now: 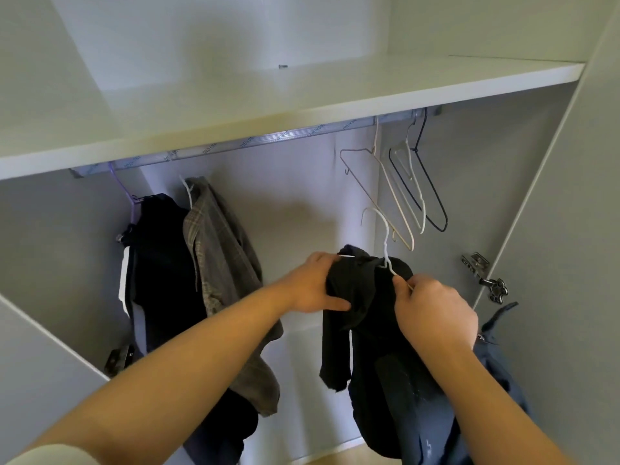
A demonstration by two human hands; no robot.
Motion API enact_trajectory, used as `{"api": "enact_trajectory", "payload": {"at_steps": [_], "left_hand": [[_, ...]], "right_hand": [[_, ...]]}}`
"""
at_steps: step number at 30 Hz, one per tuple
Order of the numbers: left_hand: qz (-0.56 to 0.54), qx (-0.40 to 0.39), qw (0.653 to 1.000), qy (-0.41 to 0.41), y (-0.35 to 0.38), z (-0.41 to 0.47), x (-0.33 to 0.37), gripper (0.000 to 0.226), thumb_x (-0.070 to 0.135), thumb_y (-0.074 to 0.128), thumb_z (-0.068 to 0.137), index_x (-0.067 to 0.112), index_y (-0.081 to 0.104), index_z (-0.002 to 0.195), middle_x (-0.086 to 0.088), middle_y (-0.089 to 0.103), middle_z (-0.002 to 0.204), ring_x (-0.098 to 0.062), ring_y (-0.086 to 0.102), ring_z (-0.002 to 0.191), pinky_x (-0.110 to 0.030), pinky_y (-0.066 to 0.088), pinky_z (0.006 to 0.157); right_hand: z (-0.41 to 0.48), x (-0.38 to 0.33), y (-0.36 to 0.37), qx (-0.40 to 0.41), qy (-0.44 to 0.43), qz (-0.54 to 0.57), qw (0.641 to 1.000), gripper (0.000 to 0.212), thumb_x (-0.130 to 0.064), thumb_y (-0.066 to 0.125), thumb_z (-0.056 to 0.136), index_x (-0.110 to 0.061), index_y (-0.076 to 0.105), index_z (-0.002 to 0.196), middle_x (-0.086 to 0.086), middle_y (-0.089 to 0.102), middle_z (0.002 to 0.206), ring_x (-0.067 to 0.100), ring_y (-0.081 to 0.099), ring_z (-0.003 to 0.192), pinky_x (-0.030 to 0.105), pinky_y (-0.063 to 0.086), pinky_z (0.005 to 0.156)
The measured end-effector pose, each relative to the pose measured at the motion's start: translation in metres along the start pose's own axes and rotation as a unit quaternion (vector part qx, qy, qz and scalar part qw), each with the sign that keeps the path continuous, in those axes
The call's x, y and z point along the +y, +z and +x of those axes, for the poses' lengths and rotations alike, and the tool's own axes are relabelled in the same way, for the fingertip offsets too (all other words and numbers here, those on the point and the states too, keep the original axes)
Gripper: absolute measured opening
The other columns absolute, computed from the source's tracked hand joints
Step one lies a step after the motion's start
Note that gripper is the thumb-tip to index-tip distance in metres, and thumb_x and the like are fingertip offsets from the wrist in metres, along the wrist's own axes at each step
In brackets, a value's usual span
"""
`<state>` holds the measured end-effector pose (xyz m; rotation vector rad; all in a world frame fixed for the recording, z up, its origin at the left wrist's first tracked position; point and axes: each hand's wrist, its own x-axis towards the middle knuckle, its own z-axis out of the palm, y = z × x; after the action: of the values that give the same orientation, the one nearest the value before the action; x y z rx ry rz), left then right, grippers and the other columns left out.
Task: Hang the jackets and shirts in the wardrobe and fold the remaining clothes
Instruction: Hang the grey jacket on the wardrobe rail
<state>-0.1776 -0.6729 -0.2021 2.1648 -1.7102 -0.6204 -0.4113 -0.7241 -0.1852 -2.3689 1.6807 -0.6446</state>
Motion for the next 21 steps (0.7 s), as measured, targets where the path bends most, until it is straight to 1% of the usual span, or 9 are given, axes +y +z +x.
{"api": "enact_trajectory", "payload": {"at_steps": [2,4,6,9,12,14,17,19,21], "left_hand": [[-0.025,0.042,0.999,0.024,0.015,0.006,0.016,0.108,0.057,0.083,0.071,0.033,0.021,0.156,0.011,0.013,0.163,-0.024,0.049,0.130,-0.042,0.051,0.107],[-0.055,0.092,0.994,0.030,0.021,0.015,0.026,0.096,0.052,0.083,0.074,0.025,0.031,0.151,0.001,0.025,0.158,-0.025,0.048,0.133,-0.044,0.049,0.109],[-0.099,0.135,0.986,0.028,0.025,0.024,0.032,0.076,0.046,0.081,0.079,0.022,0.042,0.140,-0.003,0.039,0.145,-0.023,0.052,0.126,-0.038,0.049,0.107],[-0.142,0.229,0.963,0.014,0.028,0.035,0.034,0.064,0.039,0.080,0.082,0.023,0.044,0.133,-0.001,0.041,0.138,-0.013,0.054,0.109,-0.024,0.045,0.093],[-0.207,0.301,0.931,0.023,0.027,0.047,0.029,0.065,0.038,0.079,0.083,0.023,0.041,0.133,0.002,0.040,0.134,-0.012,0.060,0.103,-0.030,0.055,0.092],[-0.221,0.308,0.923,0.063,0.023,0.055,0.021,0.067,0.041,0.078,0.083,0.023,0.041,0.135,0.002,0.042,0.134,-0.009,0.064,0.100,-0.031,0.059,0.088],[-0.188,0.307,0.927,0.109,0.010,0.068,0.002,0.076,0.053,0.077,0.082,0.026,0.036,0.140,0.004,0.041,0.137,0.001,0.059,0.101,-0.017,0.053,0.079],[-0.152,0.310,0.931,0.118,-0.004,0.077,-0.013,0.084,0.065,0.072,0.080,0.028,0.031,0.143,0.001,0.039,0.140,-0.003,0.057,0.101,-0.024,0.053,0.079],[-0.119,0.304,0.934,0.143,-0.018,0.090,-0.030,0.089,0.070,0.068,0.077,0.027,0.029,0.145,-0.003,0.037,0.144,-0.016,0.059,0.108,-0.039,0.056,0.084]], "right_hand": [[0.002,-0.001,-0.003,-0.034,0.004,0.032,0.999,0.045,-0.052,0.039,0.103,-0.022,0.054,0.072,-0.003,0.057,0.060,0.018,0.054,0.051,0.025,0.039,0.048],[0.005,-0.003,-0.005,-0.066,0.006,0.073,0.995,0.040,-0.042,0.038,0.104,-0.019,0.054,0.074,0.000,0.058,0.065,0.021,0.056,0.056,0.030,0.046,0.053],[0.008,-0.007,-0.005,-0.081,0.003,0.105,0.991,0.033,-0.030,0.038,0.103,-0.016,0.052,0.076,0.003,0.058,0.068,0.023,0.056,0.059,0.031,0.046,0.054],[0.017,-0.020,-0.001,-0.080,-0.004,0.093,0.992,0.024,-0.022,0.038,0.104,-0.014,0.051,0.085,0.004,0.056,0.073,0.022,0.054,0.061,0.031,0.040,0.052],[0.034,-0.038,0.001,-0.068,0.005,0.080,0.994,0.016,-0.020,0.040,0.103,-0.014,0.054,0.097,0.003,0.056,0.079,0.024,0.055,0.067,0.032,0.041,0.056],[0.047,-0.052,0.003,-0.046,0.010,0.082,0.996,0.013,-0.019,0.043,0.101,-0.014,0.055,0.102,0.003,0.054,0.080,0.025,0.054,0.068,0.032,0.040,0.056],[0.068,-0.075,0.005,0.001,-0.002,0.085,0.996,0.013,-0.017,0.049,0.096,-0.011,0.057,0.105,0.002,0.051,0.082,0.029,0.056,0.074,0.032,0.039,0.060],[0.082,-0.092,0.007,0.034,-0.012,0.075,0.997,0.015,-0.015,0.052,0.093,-0.009,0.057,0.105,0.004,0.049,0.081,0.032,0.060,0.085,0.033,0.039,0.062],[0.095,-0.108,0.010,0.063,-0.020,0.074,0.995,0.016,-0.015,0.052,0.091,-0.008,0.057,0.105,0.008,0.054,0.083,0.033,0.061,0.089,0.034,0.038,0.061]]}}
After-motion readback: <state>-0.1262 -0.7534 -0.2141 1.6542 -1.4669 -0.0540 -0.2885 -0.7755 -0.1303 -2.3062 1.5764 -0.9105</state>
